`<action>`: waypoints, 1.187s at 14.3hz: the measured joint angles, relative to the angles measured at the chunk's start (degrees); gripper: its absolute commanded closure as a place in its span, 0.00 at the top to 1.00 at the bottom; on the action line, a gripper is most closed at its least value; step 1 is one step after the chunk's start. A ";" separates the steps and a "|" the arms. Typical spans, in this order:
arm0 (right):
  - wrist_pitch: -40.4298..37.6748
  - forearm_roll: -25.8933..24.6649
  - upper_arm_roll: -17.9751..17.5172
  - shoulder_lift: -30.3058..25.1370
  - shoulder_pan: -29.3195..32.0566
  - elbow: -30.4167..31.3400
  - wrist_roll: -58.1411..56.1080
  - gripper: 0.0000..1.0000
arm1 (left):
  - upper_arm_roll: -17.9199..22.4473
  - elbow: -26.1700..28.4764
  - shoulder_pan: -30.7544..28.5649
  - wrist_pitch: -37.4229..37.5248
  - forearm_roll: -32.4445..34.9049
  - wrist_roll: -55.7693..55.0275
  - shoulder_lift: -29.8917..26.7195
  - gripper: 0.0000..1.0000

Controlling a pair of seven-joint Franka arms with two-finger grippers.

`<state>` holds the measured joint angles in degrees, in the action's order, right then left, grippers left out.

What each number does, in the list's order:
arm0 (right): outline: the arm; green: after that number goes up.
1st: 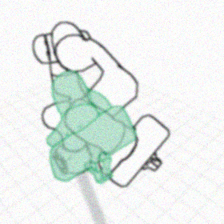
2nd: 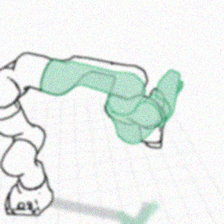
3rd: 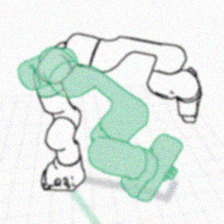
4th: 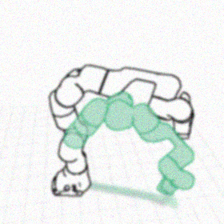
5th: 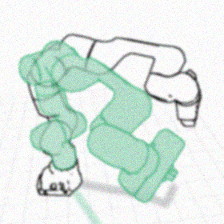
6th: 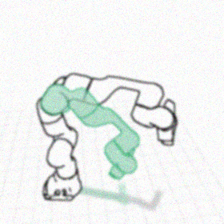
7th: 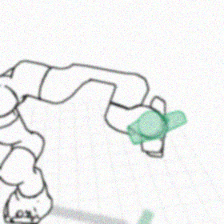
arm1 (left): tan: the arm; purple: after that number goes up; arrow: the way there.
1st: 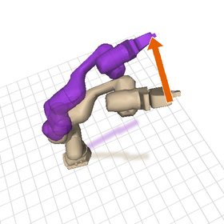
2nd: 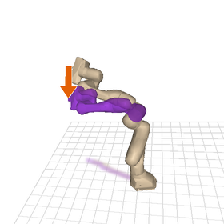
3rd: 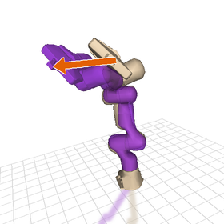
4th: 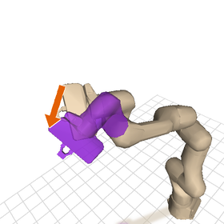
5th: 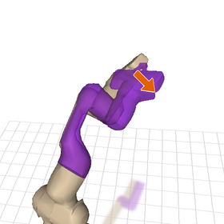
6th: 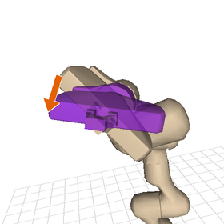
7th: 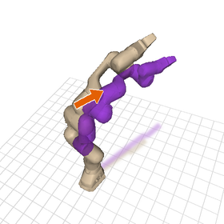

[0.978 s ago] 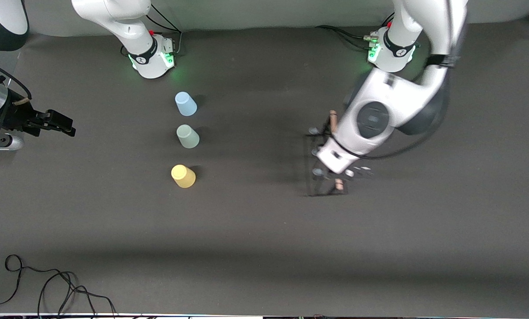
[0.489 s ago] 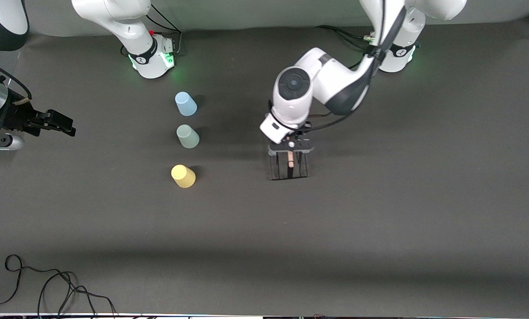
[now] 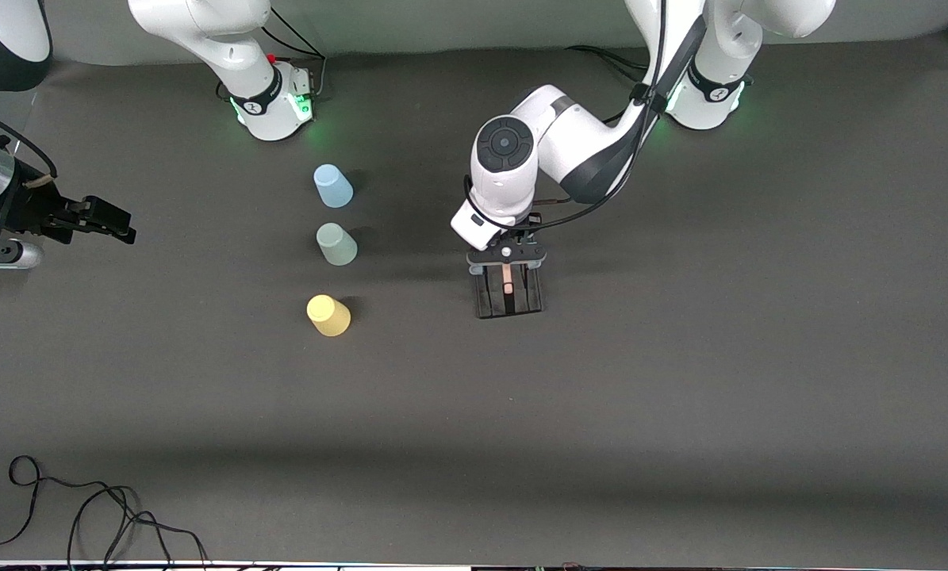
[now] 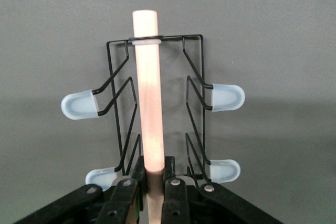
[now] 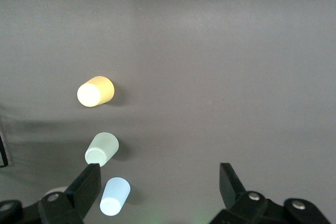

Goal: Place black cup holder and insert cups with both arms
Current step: 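Carry the black rack with the left gripper to the table middle, then release the rack and withdraw the left gripper while the right gripper reaches cups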

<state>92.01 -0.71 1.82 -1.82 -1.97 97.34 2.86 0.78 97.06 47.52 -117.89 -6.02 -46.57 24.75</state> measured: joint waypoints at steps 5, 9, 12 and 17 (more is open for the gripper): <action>-1.72 0.04 -0.03 -0.01 -0.37 0.33 1.31 1.00 | 0.31 -0.30 0.28 -0.04 0.17 -0.01 -0.06 1.00; -0.45 1.08 -0.25 -0.02 -6.79 3.84 11.21 1.00 | 1.64 -2.87 -1.34 1.70 1.07 0.61 -1.76 1.00; 2.03 3.26 -0.34 -0.12 -11.66 7.32 18.89 1.00 | 2.12 -6.68 -7.10 8.52 1.31 2.80 -5.47 1.00; 16.15 4.88 -0.34 -5.66 -14.77 23.58 21.75 1.00 | 2.68 -7.59 -23.97 16.33 2.56 16.48 -13.71 1.00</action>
<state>108.17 4.17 1.48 -7.48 -16.75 120.92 24.61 3.46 89.47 23.54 -101.56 -3.46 -30.09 11.05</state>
